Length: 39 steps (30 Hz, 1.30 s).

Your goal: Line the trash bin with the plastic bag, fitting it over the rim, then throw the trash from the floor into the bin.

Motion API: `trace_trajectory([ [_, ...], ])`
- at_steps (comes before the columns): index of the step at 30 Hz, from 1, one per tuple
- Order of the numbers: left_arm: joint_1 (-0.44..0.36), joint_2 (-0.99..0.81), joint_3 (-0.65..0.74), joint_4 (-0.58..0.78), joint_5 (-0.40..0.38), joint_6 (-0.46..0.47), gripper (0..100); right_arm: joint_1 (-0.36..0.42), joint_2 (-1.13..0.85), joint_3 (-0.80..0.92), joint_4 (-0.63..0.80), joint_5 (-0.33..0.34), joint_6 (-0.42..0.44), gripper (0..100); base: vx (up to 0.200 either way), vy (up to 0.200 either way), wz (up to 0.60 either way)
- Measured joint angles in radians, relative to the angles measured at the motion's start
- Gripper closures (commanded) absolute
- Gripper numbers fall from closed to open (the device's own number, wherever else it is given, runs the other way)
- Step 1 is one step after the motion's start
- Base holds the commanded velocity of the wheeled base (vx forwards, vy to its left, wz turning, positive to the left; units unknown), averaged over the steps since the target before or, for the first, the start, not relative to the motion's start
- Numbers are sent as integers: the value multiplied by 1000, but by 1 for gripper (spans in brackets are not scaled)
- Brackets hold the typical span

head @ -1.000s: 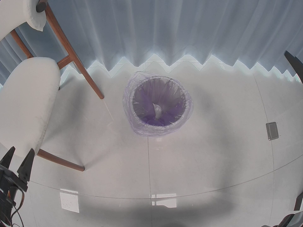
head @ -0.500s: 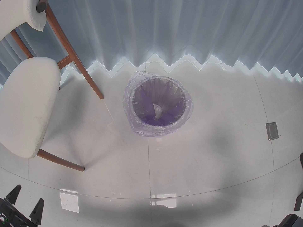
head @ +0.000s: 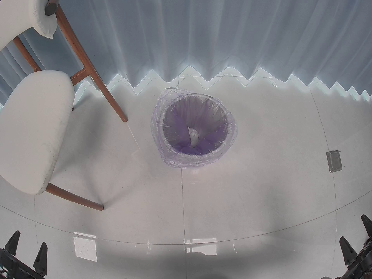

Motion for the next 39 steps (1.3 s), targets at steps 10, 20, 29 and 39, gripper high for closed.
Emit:
trace_trajectory([
  [10,86,-60,0,4,-186,164,0,-49,-26,5,21,52,-33,0,0,0,0],
  [20,77,-73,0,0,-158,130,0,-59,-33,5,24,79,-40,0,0,0,0],
  [29,73,-75,0,-9,6,16,0,-105,-78,5,29,9,9,0,0,0,0],
  [39,74,-75,0,0,38,-3,0,-114,-95,5,29,18,9,0,0,0,0],
])
